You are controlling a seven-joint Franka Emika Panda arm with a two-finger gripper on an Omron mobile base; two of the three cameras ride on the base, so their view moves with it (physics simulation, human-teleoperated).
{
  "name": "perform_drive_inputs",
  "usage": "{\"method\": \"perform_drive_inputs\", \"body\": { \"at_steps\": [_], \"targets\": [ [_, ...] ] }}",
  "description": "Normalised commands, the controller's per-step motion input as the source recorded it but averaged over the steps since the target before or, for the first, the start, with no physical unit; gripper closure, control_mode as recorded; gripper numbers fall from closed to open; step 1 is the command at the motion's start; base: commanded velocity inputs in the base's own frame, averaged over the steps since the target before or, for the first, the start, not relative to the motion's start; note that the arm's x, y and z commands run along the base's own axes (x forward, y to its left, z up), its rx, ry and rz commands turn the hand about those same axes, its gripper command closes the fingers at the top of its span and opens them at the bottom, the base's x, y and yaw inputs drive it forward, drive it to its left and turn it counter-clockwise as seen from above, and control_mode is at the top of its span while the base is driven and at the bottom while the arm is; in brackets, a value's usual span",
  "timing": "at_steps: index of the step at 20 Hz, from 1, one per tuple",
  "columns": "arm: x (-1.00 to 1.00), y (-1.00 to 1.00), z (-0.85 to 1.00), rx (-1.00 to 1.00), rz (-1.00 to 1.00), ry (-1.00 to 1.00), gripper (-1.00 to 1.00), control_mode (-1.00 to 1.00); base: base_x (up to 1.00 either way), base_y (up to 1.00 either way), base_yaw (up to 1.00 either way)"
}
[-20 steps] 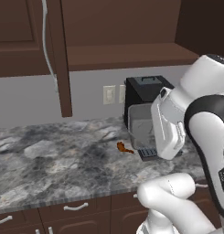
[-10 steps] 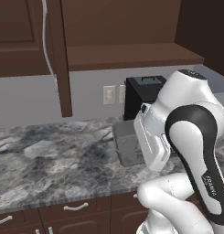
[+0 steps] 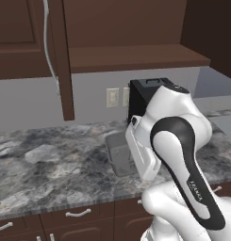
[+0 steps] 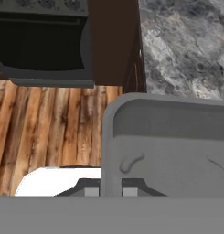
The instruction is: Retrieve the tupperware from the cabinet, then place the raw meat into the tupperware to avoid contamination.
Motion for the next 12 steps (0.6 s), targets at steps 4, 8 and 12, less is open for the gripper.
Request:
{"method": "perform_drive_inputs", "body": {
  "at_steps": [4, 8, 12],
  "targets": [
    [0.31, 0.03, -0.24, 0.0, 0.03, -0.02, 1.0, -1.0, 0.0, 0.0, 0.0],
    [0.31, 0.0, -0.2, 0.0, 0.0, -0.07, 1.0, -1.0, 0.0, 0.0, 0.0],
    [0.34, 0.02, -0.34, 0.0, 0.0, -0.02, 1.0, -1.0, 0.0, 0.0, 0.0]
  ]
}}
